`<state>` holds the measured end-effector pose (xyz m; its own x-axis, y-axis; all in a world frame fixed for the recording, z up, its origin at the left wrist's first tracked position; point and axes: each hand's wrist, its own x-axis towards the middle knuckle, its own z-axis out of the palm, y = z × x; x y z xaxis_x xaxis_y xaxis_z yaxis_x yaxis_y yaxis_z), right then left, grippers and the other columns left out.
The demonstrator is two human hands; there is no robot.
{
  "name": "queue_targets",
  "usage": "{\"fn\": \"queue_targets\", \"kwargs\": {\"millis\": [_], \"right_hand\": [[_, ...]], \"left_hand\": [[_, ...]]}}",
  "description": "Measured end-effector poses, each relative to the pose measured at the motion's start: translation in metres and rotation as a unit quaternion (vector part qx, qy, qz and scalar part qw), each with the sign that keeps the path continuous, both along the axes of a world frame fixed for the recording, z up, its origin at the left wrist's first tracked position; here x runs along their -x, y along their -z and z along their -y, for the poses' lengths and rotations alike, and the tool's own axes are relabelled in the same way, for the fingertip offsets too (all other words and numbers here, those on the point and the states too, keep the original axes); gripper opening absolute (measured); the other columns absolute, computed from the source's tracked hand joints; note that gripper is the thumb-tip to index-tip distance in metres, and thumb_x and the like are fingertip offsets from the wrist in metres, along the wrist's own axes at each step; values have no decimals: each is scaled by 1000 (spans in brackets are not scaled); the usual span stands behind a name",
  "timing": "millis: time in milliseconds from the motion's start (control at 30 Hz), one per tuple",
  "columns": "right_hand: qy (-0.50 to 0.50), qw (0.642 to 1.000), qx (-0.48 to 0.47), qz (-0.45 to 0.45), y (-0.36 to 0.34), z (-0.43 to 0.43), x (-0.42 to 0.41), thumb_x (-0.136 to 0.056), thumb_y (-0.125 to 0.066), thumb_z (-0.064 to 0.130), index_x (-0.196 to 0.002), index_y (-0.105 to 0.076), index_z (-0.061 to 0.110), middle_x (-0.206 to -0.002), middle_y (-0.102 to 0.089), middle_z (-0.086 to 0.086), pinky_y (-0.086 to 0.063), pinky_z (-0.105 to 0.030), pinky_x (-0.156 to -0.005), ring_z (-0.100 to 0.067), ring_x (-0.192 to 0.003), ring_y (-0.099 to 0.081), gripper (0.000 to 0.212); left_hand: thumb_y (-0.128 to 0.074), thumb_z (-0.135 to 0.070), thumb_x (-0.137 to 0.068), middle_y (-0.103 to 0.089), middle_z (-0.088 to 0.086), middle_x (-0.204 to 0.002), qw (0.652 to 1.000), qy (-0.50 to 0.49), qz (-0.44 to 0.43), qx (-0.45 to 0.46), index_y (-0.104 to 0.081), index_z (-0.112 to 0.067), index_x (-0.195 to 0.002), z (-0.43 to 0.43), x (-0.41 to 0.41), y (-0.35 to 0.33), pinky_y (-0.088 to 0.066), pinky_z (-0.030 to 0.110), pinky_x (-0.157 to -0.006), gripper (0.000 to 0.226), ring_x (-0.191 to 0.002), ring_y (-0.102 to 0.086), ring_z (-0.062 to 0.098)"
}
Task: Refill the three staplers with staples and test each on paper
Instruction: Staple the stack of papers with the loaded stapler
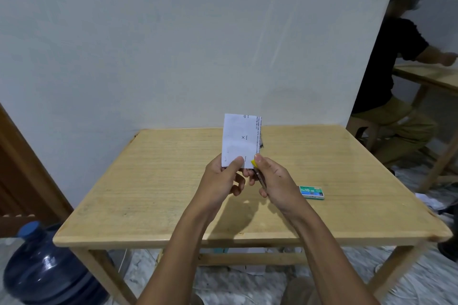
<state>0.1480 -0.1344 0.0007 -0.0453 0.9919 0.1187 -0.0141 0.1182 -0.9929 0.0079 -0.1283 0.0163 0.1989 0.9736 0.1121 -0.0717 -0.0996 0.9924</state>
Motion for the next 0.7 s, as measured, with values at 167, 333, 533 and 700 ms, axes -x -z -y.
{"fn": "queue_targets", "kwargs": {"millis": [167, 333, 533, 700], "right_hand": [[43, 995, 74, -42, -2, 0, -9, -87, -41, 70, -83, -60, 12, -57, -50, 3, -30, -22, -44, -10, -43, -37, 61], [75, 995, 27, -58, -8, -4, -13, -74, -72, 63, -88, -74, 18, -81, -44, -20, -24, -28, -47, -17, -50, -22, 48], [89, 996, 30, 1, -12, -10, -21, -90, -69, 29, -64, -60, 22, -47, -32, 8, -24, -20, -42, -12, -42, -23, 28], [134, 989, 60, 30, -7, -13, -35, -88, -70, 35, -72, -58, 15, -45, -38, 9, -31, -22, -45, -12, -42, -33, 28]], "left_hand": [[-51, -19, -99, -60, 1, -71, 1000, -9, 11, 17, -64, -14, -94, -2, 4, 1, -37, 29, -51, 15, -59, -47, 22], [-52, -20, -99, -60, 2, -72, 999, 10, 18, 29, -65, -14, -95, -3, 4, 5, -38, 28, -51, 15, -59, -48, 21], [-56, -31, -98, -66, 5, -86, 996, 37, 17, 79, -67, -9, -111, -10, 3, 8, -43, 30, -55, 28, -60, -56, 23], [-59, -20, -96, -65, 9, -86, 998, -9, -20, 59, -63, 3, -103, -29, -7, 9, -46, 30, -58, 24, -57, -56, 22]]}}
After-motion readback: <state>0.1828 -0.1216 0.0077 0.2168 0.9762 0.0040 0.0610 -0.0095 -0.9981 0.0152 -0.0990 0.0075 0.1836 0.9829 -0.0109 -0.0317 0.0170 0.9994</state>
